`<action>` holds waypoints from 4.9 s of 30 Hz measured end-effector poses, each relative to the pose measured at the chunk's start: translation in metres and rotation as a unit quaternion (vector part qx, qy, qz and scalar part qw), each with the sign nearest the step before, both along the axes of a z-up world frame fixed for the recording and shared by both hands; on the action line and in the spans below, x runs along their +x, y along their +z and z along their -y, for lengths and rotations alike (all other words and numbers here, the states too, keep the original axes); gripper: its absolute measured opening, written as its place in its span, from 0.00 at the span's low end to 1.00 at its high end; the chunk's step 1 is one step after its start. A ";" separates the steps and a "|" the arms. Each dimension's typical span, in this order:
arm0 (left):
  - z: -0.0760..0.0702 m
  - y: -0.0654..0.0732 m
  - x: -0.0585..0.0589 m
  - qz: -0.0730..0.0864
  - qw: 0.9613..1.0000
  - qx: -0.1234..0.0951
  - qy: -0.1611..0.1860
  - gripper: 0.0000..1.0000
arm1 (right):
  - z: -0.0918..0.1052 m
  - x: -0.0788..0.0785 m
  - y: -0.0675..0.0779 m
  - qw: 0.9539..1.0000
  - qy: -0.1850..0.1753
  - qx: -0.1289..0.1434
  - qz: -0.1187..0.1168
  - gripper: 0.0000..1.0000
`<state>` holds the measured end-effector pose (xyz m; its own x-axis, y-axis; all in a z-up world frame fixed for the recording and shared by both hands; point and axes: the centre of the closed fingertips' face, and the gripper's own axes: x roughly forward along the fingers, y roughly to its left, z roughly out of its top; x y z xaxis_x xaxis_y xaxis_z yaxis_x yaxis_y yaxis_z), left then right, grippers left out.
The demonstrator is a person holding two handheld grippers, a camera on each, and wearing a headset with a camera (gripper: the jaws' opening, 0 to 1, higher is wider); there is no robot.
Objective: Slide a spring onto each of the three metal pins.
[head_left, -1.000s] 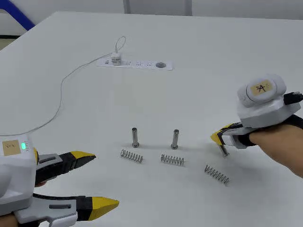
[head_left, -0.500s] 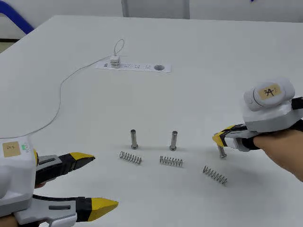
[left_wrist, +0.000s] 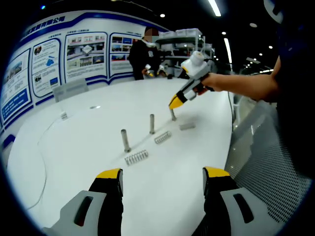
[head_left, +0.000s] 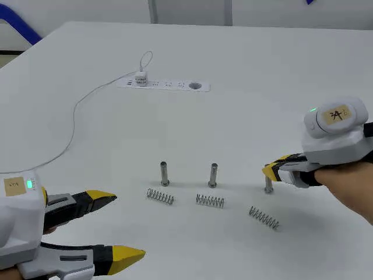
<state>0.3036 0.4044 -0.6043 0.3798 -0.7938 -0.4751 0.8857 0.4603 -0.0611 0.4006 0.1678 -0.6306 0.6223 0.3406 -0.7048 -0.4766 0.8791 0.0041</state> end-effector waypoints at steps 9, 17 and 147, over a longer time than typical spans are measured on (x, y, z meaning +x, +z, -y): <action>0.000 0.000 0.000 0.001 1.000 0.000 0.000 0.67 | 0.001 -0.003 0.002 1.000 0.000 0.001 0.004 0.09; -0.001 -0.001 0.000 0.001 1.000 0.001 0.000 0.67 | 0.000 -0.007 0.003 1.000 0.000 0.002 0.002 0.09; -0.002 -0.002 0.002 -0.001 1.000 0.003 0.005 0.67 | -0.032 -0.056 -0.009 0.990 0.124 -0.044 -0.050 0.12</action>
<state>0.3052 0.4068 -0.6067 0.3870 -0.7867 -0.4809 0.8805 0.4701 -0.0604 0.3450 0.1997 -0.6392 0.4528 0.4089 -0.7923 -0.6784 0.7346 -0.0086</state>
